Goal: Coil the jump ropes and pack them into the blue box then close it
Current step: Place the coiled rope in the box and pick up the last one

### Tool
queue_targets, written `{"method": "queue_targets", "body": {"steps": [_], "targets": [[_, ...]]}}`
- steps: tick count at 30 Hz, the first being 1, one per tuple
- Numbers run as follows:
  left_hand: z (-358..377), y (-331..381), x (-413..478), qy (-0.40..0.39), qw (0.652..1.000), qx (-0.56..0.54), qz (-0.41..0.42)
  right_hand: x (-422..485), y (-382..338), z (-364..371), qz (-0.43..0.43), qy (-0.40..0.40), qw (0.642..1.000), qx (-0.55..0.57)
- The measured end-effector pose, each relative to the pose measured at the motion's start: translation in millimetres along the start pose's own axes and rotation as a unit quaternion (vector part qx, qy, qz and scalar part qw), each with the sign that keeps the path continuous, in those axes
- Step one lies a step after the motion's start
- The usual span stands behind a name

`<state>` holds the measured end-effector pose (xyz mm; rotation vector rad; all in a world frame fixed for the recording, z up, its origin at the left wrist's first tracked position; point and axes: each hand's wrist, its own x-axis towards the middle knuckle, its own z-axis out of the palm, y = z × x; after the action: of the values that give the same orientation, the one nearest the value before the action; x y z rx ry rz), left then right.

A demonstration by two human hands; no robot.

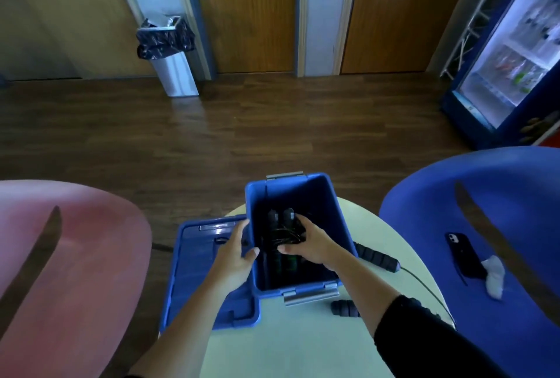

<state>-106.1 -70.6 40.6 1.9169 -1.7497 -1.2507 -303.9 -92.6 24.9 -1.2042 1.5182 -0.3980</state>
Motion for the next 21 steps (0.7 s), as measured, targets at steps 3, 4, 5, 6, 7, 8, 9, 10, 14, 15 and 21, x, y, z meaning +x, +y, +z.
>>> {"method": "queue_targets", "body": {"steps": [3,4,5,6,7,8,9,10,14,15,21], "targets": [[1,-5,3,0.008,1.0,-0.018,0.009,6,-2,10,-0.01,-0.01,1.0,-0.022],[1,-5,4,0.009,1.0,-0.024,0.01,7,-2,13,-0.011,-0.009,0.999,-0.031],[1,-5,4,0.012,1.0,-0.023,0.013,7,-2,15,-0.011,-0.005,0.999,-0.041],[1,-4,3,0.016,1.0,-0.013,0.017,7,-2,16,-0.008,0.0,0.998,-0.055],[1,-4,2,0.02,1.0,-0.005,0.019,6,-1,18,-0.005,0.008,0.997,-0.074],[1,-3,1,0.024,0.999,-0.003,0.021,5,0,19,-0.002,0.016,0.995,-0.095],[2,-4,1,0.025,0.999,-0.007,0.021,4,2,20,-0.001,0.024,0.994,-0.11],[3,-3,0,0.025,0.999,-0.015,0.02,2,3,21,0.0,0.031,0.993,-0.114],[8,-5,-5,0.028,0.999,-0.033,0.009,-5,5,23,-0.007,0.063,0.994,-0.089],[9,-5,-5,0.029,0.999,-0.038,0.005,-7,5,23,-0.009,0.069,0.993,-0.092],[12,-4,-7,0.046,0.998,-0.045,-0.003,-12,6,24,-0.036,0.109,0.984,-0.137]]}}
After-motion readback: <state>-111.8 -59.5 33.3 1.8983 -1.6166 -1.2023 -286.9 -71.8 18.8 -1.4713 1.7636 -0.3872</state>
